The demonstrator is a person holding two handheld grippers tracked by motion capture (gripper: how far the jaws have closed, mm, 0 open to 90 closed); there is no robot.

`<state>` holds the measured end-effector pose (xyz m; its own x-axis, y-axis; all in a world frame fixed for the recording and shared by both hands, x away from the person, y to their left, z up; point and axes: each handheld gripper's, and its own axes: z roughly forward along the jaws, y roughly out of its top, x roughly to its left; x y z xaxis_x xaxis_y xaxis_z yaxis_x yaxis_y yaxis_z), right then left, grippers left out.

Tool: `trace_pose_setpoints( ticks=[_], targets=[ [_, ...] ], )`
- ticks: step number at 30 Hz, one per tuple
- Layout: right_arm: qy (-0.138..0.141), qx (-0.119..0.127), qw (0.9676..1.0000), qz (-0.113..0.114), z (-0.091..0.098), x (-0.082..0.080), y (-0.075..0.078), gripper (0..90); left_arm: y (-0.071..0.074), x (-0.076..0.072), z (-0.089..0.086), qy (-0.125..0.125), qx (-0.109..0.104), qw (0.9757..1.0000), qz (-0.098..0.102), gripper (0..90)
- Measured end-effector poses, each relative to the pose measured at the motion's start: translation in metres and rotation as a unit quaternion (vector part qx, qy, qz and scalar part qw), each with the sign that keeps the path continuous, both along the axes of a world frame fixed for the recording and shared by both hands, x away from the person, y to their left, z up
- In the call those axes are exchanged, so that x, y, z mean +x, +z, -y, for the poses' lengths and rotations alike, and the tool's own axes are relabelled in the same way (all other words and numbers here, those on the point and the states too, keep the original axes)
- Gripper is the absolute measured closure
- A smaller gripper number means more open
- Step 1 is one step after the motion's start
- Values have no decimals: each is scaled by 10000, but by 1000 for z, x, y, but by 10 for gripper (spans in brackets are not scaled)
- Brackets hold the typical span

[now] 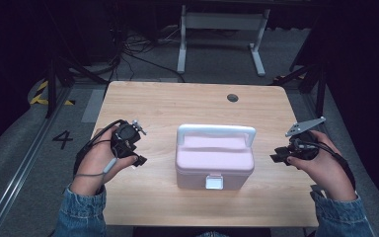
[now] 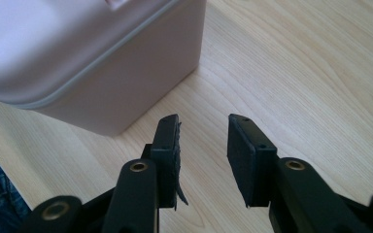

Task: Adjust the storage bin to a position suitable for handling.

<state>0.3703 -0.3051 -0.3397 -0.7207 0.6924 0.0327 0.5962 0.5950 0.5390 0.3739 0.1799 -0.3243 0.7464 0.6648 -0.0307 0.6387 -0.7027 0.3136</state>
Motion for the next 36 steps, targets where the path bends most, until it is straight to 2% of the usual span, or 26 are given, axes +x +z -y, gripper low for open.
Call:
trace_pose_setpoints(
  ticks=[1,4,8,14,20,24,26,28,36],
  targets=[
    [-6,60,10000,2,1,0,0,645,1,0,0,-49,-91,9999,128,420],
    [19,172,9998,44,3,0,-2,617,2,0,-1,-70,-202,9996,177,415],
    [31,213,9996,158,5,-1,-1,605,3,-1,-2,-118,-241,9994,210,413],
    [-56,278,9996,79,9,-6,-1,591,11,-2,2,-286,-476,9978,359,420],
    [-134,316,9994,87,16,-11,-1,582,21,1,12,-584,-694,9946,501,425],
    [-222,312,9992,73,20,-13,-2,577,28,7,22,-798,-757,9922,579,412],
    [-235,317,9992,74,21,-14,-2,575,29,8,24,-817,-780,9918,599,403],
    [-271,343,9990,62,23,-17,-2,571,35,12,32,-911,-857,9897,694,387],
    [-342,335,9988,57,28,-21,-4,565,39,16,49,-1127,-951,9861,761,386]
  ],
)
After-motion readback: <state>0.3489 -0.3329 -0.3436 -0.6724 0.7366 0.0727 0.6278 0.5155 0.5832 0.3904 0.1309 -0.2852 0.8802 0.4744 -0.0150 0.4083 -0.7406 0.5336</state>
